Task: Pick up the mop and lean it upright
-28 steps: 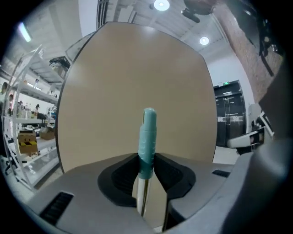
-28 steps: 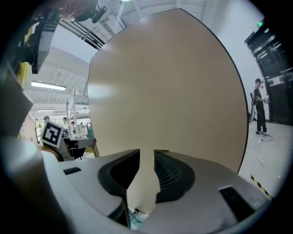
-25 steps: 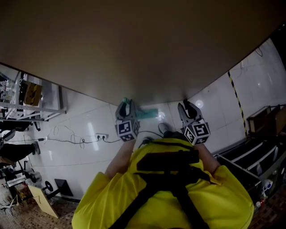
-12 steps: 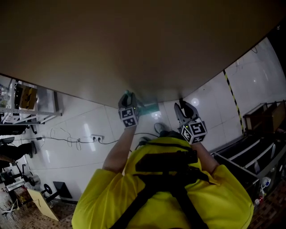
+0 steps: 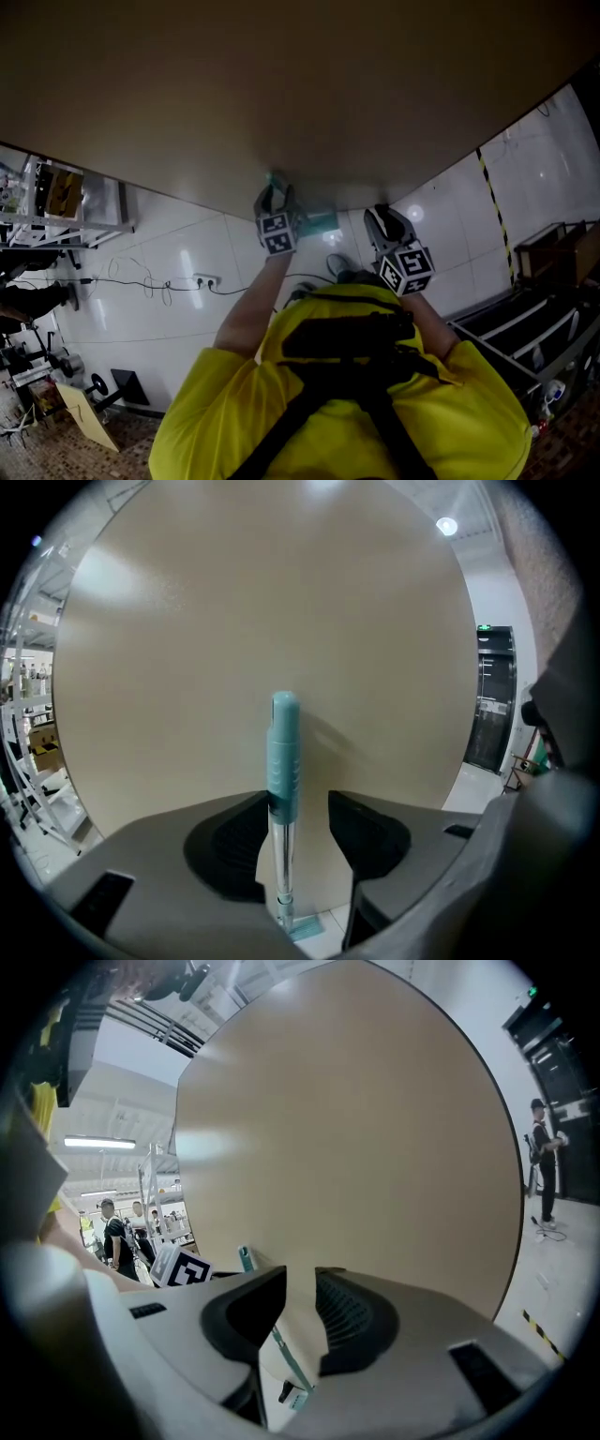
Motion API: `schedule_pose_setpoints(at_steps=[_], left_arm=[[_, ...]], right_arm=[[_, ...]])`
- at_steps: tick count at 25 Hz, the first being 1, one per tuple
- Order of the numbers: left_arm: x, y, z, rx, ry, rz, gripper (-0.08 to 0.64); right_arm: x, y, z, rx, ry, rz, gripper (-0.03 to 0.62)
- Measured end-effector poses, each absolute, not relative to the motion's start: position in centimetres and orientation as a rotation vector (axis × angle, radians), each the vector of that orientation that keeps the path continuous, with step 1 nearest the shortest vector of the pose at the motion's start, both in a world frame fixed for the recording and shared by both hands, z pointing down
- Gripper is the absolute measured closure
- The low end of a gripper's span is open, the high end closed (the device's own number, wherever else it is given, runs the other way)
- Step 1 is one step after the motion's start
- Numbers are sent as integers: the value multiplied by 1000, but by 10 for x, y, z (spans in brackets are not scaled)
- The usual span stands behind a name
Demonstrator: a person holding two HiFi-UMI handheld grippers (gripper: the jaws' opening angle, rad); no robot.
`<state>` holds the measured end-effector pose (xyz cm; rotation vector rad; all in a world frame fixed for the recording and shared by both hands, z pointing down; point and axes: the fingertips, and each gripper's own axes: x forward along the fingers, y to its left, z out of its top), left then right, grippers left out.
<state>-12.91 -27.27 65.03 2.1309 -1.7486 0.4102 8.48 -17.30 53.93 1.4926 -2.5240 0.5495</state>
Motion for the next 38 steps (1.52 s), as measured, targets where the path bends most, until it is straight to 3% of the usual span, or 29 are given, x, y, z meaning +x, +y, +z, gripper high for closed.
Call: schedule_pose_setpoints(at_steps=[8,13,18,21,24,32,34,38], left_arm=[[-137,-254,649,2149,-1756,438,362],[-153,-208,589,2197,-1769,303,380],[-162,-148,498,2290,-1812,166,522],[-169,-126,466,2316,-1841,124,523],[-185,-120,454,2293,-1846,101,523],[-204,-121,469,2249,-1881,132,517],[-206,-122,470,2239,-1864,140,449],[-205,-120,472,2244,-1839,174,440]], right_arm=[[85,-173,547,1454,-2558,576,489],[80,-173,533,1445,-2587,533,488],[78,-176,515,1421,-2622,518,489],[73,-173,499,1395,-2664,472,506],[58,-169,480,1361,-2708,389,586],[37,-167,473,1281,-2725,326,586],[33,-169,475,1266,-2716,313,586],[29,-167,475,1241,-2719,312,586]])
